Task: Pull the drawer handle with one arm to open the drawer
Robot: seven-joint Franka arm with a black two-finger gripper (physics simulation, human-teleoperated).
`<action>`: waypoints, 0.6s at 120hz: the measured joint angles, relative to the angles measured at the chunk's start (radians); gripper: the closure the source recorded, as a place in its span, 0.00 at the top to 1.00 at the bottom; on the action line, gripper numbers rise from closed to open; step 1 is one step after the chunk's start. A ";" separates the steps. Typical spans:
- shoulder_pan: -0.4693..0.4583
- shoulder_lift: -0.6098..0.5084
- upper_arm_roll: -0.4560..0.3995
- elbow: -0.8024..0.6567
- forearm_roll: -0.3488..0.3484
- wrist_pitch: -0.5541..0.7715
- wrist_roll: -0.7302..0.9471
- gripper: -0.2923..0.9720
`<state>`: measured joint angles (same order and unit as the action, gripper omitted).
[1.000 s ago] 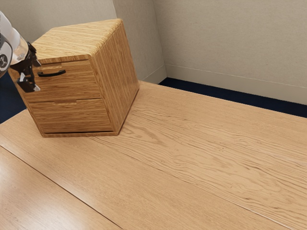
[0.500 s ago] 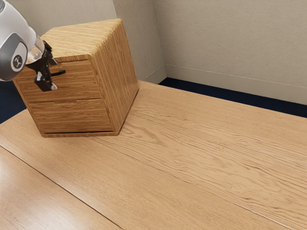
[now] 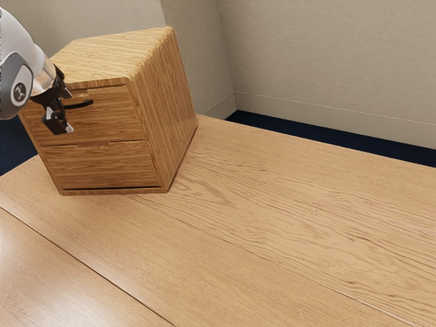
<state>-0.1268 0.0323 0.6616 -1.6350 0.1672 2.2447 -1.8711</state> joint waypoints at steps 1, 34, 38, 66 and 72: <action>-0.001 0.000 0.000 0.000 0.000 0.000 0.000 0.77; -0.043 -0.001 0.008 -0.033 -0.002 0.011 -0.011 0.77; -0.042 -0.001 0.007 -0.034 -0.002 0.013 -0.012 0.77; -0.045 -0.003 0.010 -0.042 -0.003 0.019 -0.017 0.77; -0.049 -0.006 0.013 -0.045 -0.003 0.019 -0.017 0.77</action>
<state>-0.1760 0.0259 0.6751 -1.6802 0.1638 2.2641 -1.8879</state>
